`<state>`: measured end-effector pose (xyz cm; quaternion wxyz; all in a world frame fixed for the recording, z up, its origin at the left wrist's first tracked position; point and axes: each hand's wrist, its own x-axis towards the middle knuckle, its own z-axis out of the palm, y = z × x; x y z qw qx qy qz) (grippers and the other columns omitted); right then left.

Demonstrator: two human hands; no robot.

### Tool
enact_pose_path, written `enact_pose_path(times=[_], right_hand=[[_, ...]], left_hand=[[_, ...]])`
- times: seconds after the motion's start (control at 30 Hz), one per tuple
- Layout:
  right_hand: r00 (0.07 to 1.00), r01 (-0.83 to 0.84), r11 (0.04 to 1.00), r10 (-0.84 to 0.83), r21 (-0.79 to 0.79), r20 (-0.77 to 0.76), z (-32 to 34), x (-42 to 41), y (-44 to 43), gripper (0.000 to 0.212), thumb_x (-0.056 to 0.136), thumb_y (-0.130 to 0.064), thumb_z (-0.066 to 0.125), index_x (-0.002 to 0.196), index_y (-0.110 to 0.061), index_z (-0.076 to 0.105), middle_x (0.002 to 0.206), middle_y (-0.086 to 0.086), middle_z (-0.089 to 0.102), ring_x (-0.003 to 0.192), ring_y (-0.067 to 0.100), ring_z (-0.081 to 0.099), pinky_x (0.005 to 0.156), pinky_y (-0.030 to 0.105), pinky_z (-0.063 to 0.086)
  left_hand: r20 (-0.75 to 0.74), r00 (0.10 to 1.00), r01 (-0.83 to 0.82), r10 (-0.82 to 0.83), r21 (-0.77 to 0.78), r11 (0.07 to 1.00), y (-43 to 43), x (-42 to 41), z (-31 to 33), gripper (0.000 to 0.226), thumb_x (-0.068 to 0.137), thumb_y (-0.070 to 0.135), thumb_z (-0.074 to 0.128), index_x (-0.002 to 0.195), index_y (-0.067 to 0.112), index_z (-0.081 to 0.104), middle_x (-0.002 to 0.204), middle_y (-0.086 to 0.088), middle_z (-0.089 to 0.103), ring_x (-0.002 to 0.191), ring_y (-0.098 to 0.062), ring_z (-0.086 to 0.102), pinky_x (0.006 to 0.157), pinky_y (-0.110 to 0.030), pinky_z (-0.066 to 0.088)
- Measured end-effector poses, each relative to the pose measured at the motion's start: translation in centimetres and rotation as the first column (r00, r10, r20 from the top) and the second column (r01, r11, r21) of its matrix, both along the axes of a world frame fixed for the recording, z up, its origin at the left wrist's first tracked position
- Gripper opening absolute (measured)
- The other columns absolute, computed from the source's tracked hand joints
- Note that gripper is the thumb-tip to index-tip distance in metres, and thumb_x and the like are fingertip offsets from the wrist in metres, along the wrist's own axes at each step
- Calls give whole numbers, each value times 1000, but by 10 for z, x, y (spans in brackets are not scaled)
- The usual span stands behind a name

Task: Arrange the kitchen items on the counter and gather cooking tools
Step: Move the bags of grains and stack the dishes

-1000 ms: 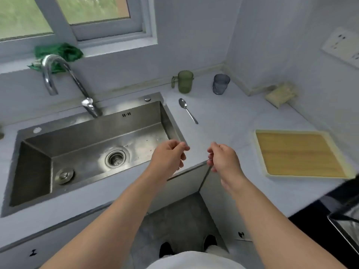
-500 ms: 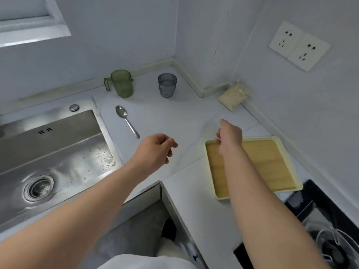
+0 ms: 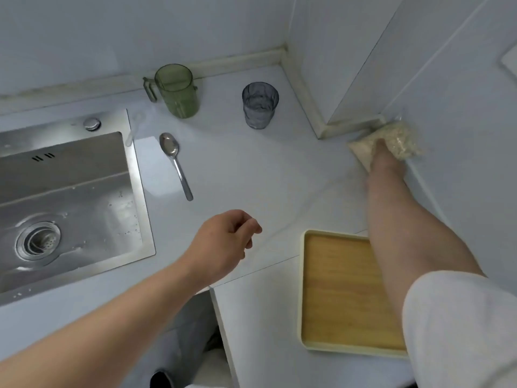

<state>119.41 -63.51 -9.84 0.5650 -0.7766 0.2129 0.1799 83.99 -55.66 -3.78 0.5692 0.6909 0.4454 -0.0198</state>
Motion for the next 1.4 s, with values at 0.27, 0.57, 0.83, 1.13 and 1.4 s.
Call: enact_pose_path(times=[0.27,0.57,0.83,1.13,1.4], right_hand=[[993,99,973,-83,207,-83,-8,-4,17,61,80,-35,79,132,-12,57,117,1,62,93,18,60,65,23,48],[992,-3,738,86,675,-89,59,-204,43,38,80,-24,82,113,-12,68,100,1,75,89,17,71,63,27,53],[859,-141,510,490,849,-151,102,-403,76,53,79,-33,79,126,-14,63,121,8,71,114,25,67,105,42,49],[588,-312,309,805,898,-73,139,-669,99,42,86,-26,71,125,-13,64,125,10,69,116,25,66,100,43,53],[385,-434,228,922,871,-50,154,-860,123,46,91,-21,68,134,-9,57,126,13,68,114,28,67,83,39,60]], left_hand=[[-49,993,-114,112,-48,992,12,-17,-11,25,99,28,52,85,20,71,67,4,63,56,-12,55,59,-27,47],[26,942,-336,336,7,942,42,-109,25,25,99,23,53,84,19,73,67,1,64,55,-12,58,60,-29,48],[204,845,-495,495,-56,867,52,-234,64,24,100,19,53,86,13,71,63,1,60,51,-16,52,58,-30,44],[277,626,-746,729,-59,664,46,-517,71,27,103,22,48,91,12,70,70,-2,61,54,-16,54,57,-29,44],[273,460,-867,845,-68,494,42,-695,75,28,103,21,47,91,13,70,73,-4,62,56,-17,55,57,-29,46]])
